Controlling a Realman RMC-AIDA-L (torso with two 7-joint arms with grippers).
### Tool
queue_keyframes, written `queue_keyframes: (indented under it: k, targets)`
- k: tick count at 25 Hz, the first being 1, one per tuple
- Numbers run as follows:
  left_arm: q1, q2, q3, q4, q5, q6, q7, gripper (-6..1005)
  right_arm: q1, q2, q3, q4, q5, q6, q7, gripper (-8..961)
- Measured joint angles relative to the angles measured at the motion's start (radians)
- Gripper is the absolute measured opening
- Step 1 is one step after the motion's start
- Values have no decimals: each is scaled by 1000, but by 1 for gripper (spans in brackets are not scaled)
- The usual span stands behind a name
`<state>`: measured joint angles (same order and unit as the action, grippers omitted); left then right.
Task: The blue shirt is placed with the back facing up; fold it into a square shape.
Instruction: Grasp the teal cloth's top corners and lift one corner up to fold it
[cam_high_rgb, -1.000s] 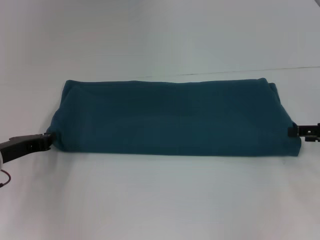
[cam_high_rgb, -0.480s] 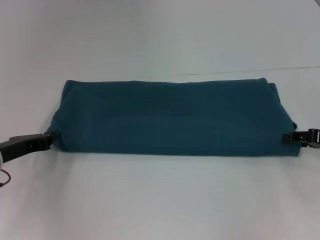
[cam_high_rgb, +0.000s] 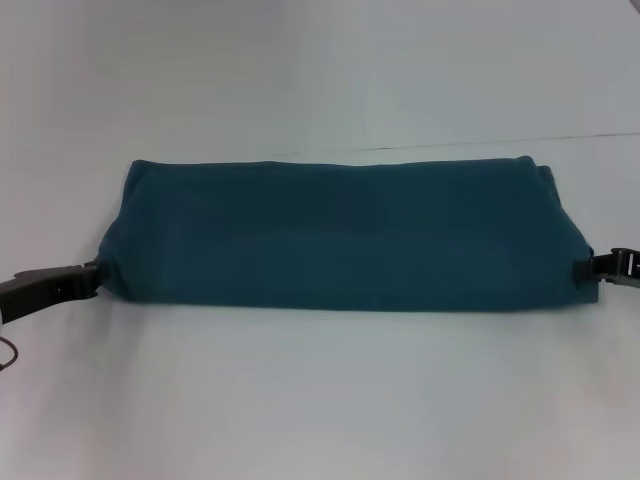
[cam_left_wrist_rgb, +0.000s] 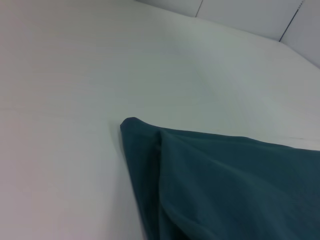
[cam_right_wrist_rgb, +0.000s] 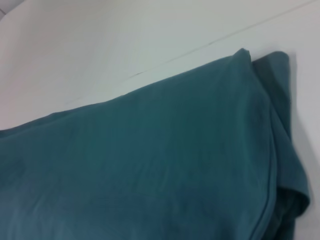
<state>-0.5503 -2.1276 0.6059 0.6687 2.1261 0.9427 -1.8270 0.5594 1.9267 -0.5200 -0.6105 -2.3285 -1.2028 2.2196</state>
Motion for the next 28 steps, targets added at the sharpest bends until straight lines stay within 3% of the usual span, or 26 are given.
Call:
queue_keyframes:
  k: [3, 14, 28]
  targets:
    - [6, 0, -1, 6, 0, 0, 0, 1, 9, 3, 0, 0, 0, 10, -2, 152]
    - [60, -5, -12, 64, -9, 26, -16, 1, 59, 10, -2, 2, 2, 29, -13, 14]
    - [159, -36, -25, 180, -11, 88, -59, 1, 101, 2, -10, 14, -2, 20, -57, 14]
